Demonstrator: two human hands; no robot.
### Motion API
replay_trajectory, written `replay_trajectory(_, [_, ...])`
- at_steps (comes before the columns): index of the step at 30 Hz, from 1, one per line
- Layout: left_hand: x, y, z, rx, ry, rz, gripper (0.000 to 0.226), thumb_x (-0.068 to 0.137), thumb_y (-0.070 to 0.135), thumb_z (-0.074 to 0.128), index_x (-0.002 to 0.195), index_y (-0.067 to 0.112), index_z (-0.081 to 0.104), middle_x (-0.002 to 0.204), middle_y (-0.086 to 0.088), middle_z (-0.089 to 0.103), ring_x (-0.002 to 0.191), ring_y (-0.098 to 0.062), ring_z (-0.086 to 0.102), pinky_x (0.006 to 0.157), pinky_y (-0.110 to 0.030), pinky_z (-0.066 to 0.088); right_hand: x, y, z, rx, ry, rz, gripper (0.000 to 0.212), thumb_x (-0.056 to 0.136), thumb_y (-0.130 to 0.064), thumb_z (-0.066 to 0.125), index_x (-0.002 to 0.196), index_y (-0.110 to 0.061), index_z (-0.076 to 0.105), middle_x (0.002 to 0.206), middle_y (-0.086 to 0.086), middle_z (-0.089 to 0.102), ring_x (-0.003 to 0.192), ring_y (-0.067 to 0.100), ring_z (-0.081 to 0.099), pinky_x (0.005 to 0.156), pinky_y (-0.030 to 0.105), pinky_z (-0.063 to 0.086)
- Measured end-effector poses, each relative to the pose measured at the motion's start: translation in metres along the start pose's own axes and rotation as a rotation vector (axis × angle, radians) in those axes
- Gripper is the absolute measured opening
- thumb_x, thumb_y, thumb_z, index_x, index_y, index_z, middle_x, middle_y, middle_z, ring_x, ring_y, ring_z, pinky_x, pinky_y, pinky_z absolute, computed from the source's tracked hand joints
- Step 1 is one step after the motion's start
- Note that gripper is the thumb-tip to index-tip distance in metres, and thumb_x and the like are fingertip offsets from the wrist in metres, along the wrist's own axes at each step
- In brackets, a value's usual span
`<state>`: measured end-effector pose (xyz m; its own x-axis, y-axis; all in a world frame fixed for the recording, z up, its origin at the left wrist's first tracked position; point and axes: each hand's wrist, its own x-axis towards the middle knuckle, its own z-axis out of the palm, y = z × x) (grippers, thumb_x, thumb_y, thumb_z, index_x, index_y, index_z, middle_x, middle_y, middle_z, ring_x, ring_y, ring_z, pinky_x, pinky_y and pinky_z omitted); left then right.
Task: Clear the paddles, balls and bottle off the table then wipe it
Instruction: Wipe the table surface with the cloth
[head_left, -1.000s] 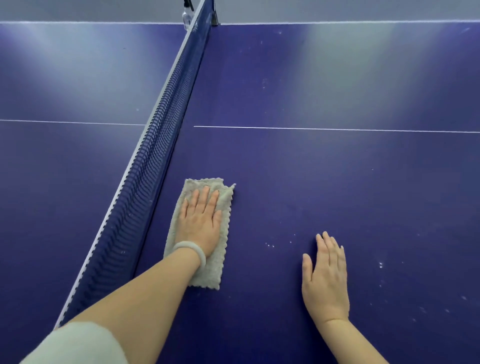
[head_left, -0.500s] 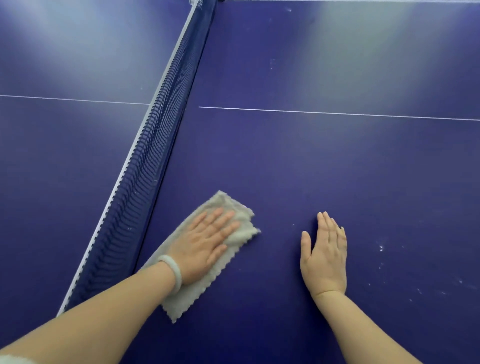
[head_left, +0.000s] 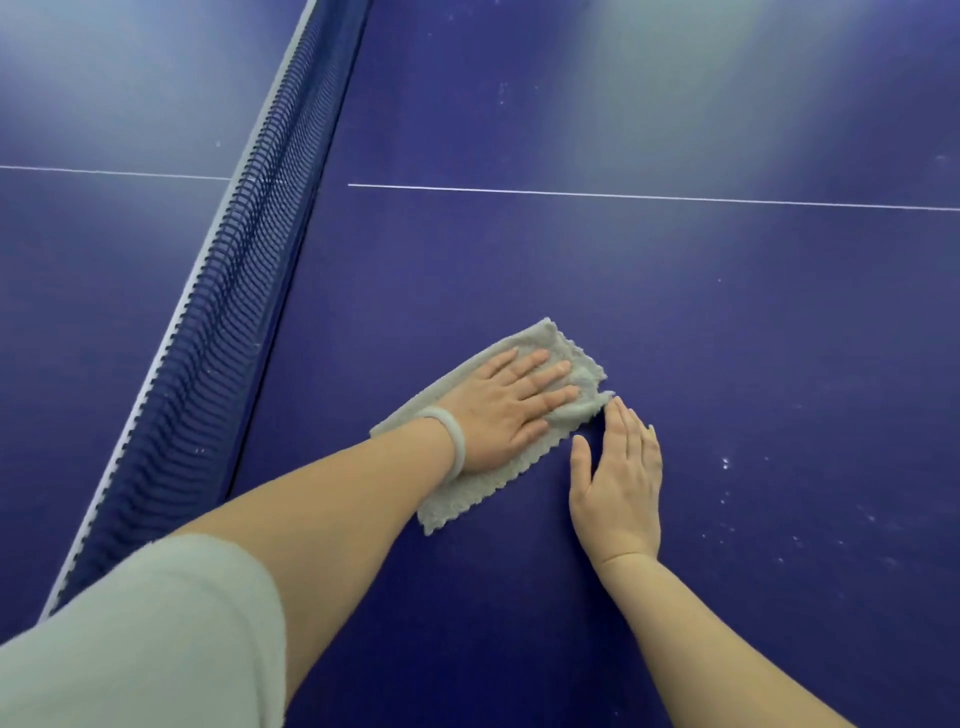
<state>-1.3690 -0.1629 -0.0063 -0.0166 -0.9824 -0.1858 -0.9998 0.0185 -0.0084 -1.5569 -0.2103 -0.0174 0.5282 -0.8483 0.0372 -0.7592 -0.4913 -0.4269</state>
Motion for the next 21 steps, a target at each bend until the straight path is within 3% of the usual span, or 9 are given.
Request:
replay_trajectory(4, [-0.069, 0.015, 0.008, -0.055, -0.008, 0.127, 0.054, 0.105, 0.045, 0.016, 0.156, 0.034, 0.005, 0.164, 0.005, -0.005, 0.151, -0.020, -0.013, 0.122, -0.044, -0.005, -0.001, -0.001, -0.003, 0.036, 0.001, 0.011, 0.065, 0.098, -0.048, 0.023, 0.153, -0.015, 0.028, 0.159, 0.000, 0.028, 0.147, 0.016, 0.014, 0.123, 0.033, 0.007])
replay_trajectory(7, [-0.137, 0.025, 0.019, -0.056, 0.002, 0.040, 0.054, 0.106, 0.043, 0.023, 0.157, 0.033, 0.009, 0.165, 0.005, 0.001, 0.152, -0.020, -0.003, 0.121, -0.043, 0.001, -0.002, -0.004, -0.006, 0.016, -0.006, 0.007, 0.065, 0.098, -0.048, 0.024, 0.153, -0.013, 0.027, 0.159, 0.001, 0.029, 0.147, 0.018, 0.015, 0.123, 0.036, 0.009])
replay_trajectory(9, [-0.170, 0.024, 0.024, -0.039, 0.008, -0.146, 0.055, 0.105, 0.042, 0.021, 0.157, 0.031, 0.009, 0.165, 0.004, 0.005, 0.152, -0.020, 0.000, 0.120, -0.042, 0.005, -0.002, -0.005, -0.008, -0.002, -0.026, 0.001, 0.065, 0.099, -0.047, 0.025, 0.154, -0.012, 0.026, 0.159, 0.002, 0.028, 0.148, 0.019, 0.015, 0.124, 0.037, 0.008])
replay_trajectory(13, [-0.174, 0.016, 0.025, -0.129, 0.032, -0.664, 0.055, 0.101, 0.044, 0.004, 0.154, 0.034, -0.009, 0.163, 0.008, -0.013, 0.148, -0.011, -0.020, 0.121, -0.037, -0.007, -0.001, -0.005, -0.007, -0.091, -0.058, -0.016, 0.065, 0.100, -0.046, 0.024, 0.154, -0.011, 0.024, 0.161, 0.004, 0.024, 0.149, 0.021, 0.014, 0.124, 0.037, 0.004])
replay_trajectory(15, [-0.156, 0.014, 0.024, -0.207, 0.039, -0.892, 0.056, 0.101, 0.043, 0.004, 0.153, 0.034, -0.015, 0.162, 0.009, -0.018, 0.148, -0.012, -0.022, 0.122, -0.039, -0.008, -0.001, -0.005, -0.006, -0.119, -0.071, -0.020, 0.064, 0.101, -0.045, 0.025, 0.154, -0.010, 0.025, 0.161, 0.005, 0.022, 0.149, 0.022, 0.013, 0.124, 0.038, 0.004])
replay_trajectory(17, [-0.139, 0.020, 0.023, -0.276, 0.039, -1.009, 0.057, 0.101, 0.043, 0.003, 0.153, 0.032, -0.016, 0.162, 0.008, -0.019, 0.148, -0.015, -0.021, 0.122, -0.042, -0.006, -0.001, -0.005, -0.007, -0.121, -0.074, -0.019, 0.062, 0.102, -0.044, 0.027, 0.153, -0.010, 0.027, 0.161, 0.006, 0.022, 0.149, 0.023, 0.013, 0.124, 0.039, 0.004])
replay_trajectory(19, [-0.130, 0.045, 0.025, -0.258, 0.049, -0.892, 0.058, 0.100, 0.043, 0.001, 0.154, 0.029, -0.016, 0.163, 0.004, -0.019, 0.148, -0.019, -0.023, 0.122, -0.044, -0.005, -0.002, -0.005, -0.007, -0.115, -0.069, -0.022, 0.061, 0.102, -0.043, 0.029, 0.153, -0.009, 0.028, 0.161, 0.007, 0.023, 0.149, 0.023, 0.013, 0.124, 0.039, 0.004])
replay_trajectory(21, [-0.138, 0.082, 0.027, -0.194, 0.042, -0.601, 0.059, 0.101, 0.044, 0.006, 0.156, 0.027, -0.008, 0.164, 0.001, -0.013, 0.148, -0.021, -0.021, 0.122, -0.045, -0.003, -0.002, -0.003, -0.007, -0.112, -0.071, -0.032, 0.060, 0.102, -0.041, 0.030, 0.152, -0.009, 0.029, 0.161, 0.007, 0.023, 0.149, 0.024, 0.013, 0.124, 0.039, 0.004])
